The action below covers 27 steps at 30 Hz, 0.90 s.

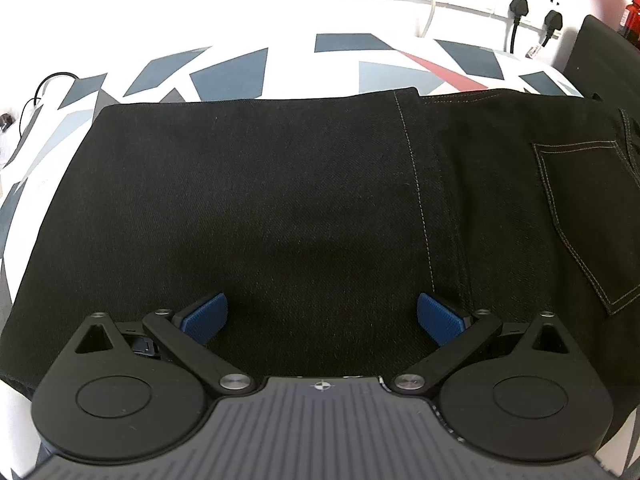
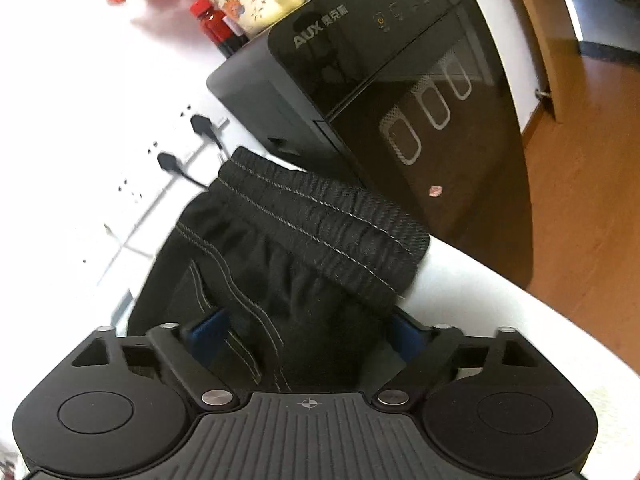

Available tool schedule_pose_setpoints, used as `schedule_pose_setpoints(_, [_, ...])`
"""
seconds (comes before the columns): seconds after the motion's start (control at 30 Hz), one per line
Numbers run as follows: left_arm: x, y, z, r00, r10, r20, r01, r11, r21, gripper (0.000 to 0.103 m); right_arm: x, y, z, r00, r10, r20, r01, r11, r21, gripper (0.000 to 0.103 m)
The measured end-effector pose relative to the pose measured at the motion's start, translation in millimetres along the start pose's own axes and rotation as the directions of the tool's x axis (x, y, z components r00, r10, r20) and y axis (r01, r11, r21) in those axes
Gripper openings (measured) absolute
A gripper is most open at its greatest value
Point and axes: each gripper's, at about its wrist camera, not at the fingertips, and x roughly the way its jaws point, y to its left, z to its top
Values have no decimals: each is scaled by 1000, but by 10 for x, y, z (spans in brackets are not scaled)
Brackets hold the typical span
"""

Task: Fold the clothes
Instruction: 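Grasp the elastic waistband of the black jeans with the right gripper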

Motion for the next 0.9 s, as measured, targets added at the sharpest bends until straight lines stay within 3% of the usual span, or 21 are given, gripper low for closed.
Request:
schedule_pose_setpoints(0.07, [2, 0, 5, 1000, -5, 6, 5, 1000, 26, 103, 55, 17, 23, 1000, -12, 22, 12, 1000, 24, 91])
schedule_pose_setpoints(0.13, [4, 20, -6, 1000, -15, 16, 14, 999, 34, 103, 94, 29, 30, 998, -47, 45, 46, 999, 22, 78])
schedule_pose_setpoints(0.17, [8, 39, -10, 1000, -21, 13, 21, 1000, 22, 103, 114, 35, 33, 996, -65, 56, 63, 998, 21, 57])
schedule_pose_setpoints(0.2, [12, 51, -8, 1000, -23, 8, 23, 1000, 11, 103, 123, 25, 36, 996, -71, 61, 69, 997, 29, 47])
schedule_pose_setpoints(0.37, [27, 28, 19, 1000, -20, -2, 20, 1000, 8, 103, 97, -73, 69, 996, -50, 73, 42, 994, 103, 33])
schedule_pose_setpoints(0.5, [20, 27, -13, 999, -23, 22, 23, 999, 25, 103, -12, 67, 120, 992, -21, 121, 17, 999, 38, 30])
schedule_pose_setpoints(0.63, [40, 26, 45, 1000, -25, -9, 25, 999, 24, 103, -119, 203, 145, 988, 3, 155, -1, 1000, -16, 29])
schedule_pose_setpoints(0.9, [43, 34, 33, 999, -34, 1, 34, 999, 41, 103, -8, 8, 129, 993, 2, 114, -10, 998, 68, 32])
